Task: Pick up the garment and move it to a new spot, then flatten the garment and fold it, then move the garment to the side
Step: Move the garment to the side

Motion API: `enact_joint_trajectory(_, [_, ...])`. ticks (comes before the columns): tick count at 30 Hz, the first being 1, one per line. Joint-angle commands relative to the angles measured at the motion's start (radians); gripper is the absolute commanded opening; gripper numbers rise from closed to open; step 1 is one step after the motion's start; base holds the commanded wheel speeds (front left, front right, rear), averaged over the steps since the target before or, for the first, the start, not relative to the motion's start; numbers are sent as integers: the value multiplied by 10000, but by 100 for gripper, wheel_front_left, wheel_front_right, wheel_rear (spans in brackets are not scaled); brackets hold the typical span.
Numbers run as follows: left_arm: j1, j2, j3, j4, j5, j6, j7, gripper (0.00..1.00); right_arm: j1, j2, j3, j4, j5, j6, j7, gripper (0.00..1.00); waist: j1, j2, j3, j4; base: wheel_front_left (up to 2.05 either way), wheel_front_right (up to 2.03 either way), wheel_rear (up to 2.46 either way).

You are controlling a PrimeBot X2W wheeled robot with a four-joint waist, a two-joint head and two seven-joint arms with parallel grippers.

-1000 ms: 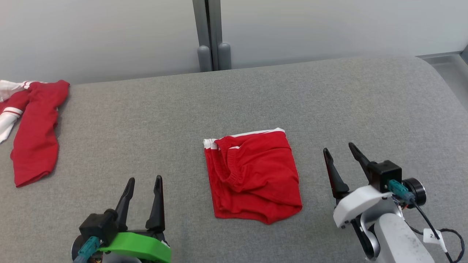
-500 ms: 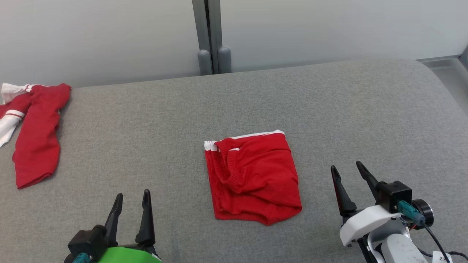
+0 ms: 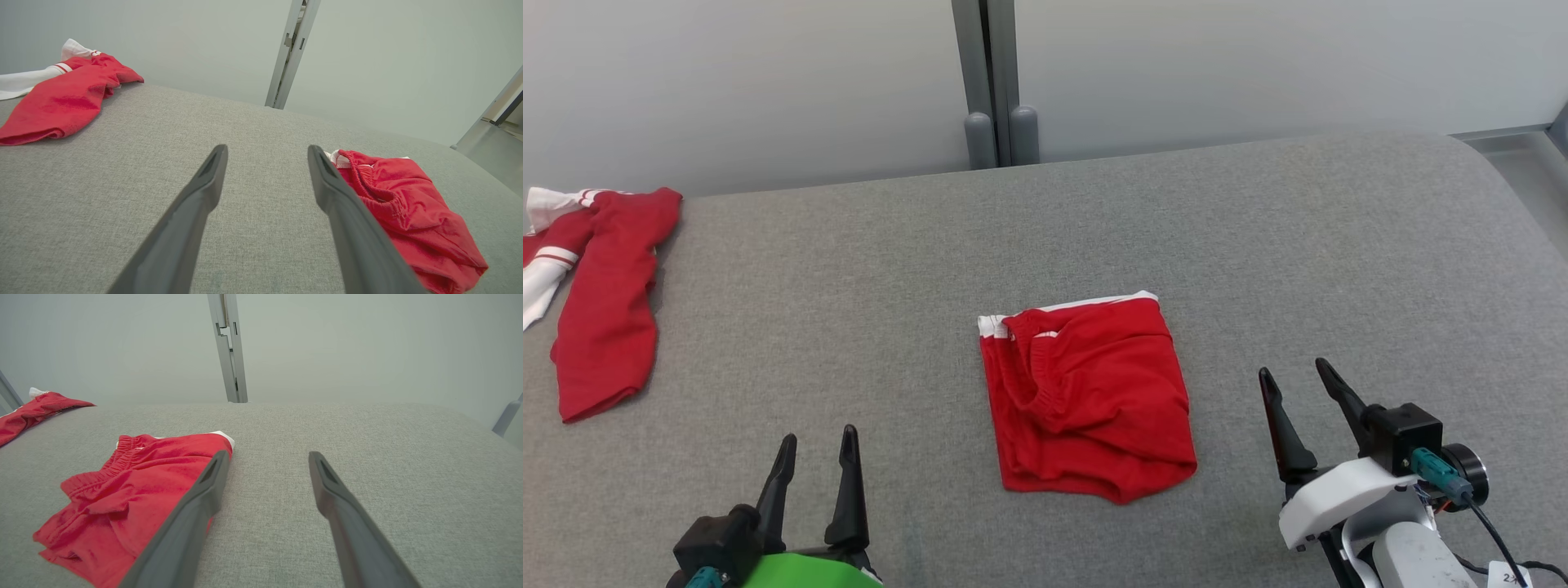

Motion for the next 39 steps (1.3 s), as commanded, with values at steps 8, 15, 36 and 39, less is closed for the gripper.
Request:
enact_joint_trajectory(8, [-70,1,-10,-55,-67,-29,-6,100,-463,-33,-58,318,-47,-11,-18,100,0,0,105,137,0,0,0])
enact_joint_trajectory(15, [-411,5,-159,-73,-61,-29,-6,100,-2085,-31,-40,1121,-558,-11,569,100,0,0,410,491,0,0,0])
enact_joint_trajectory(36, [-1039,5,-356,-231,-233,-29,-6,100,-4042,-672,2367,4399,1586,-11,4513,100,0,0,1461,1638,0,0,0])
enact_joint_trajectory(39, [-1048,5,-315,-245,-205,-29,-6,100,-4144,-649,2715,4488,1873,-3,4431,76,0,0,1517,1620,0,0,0])
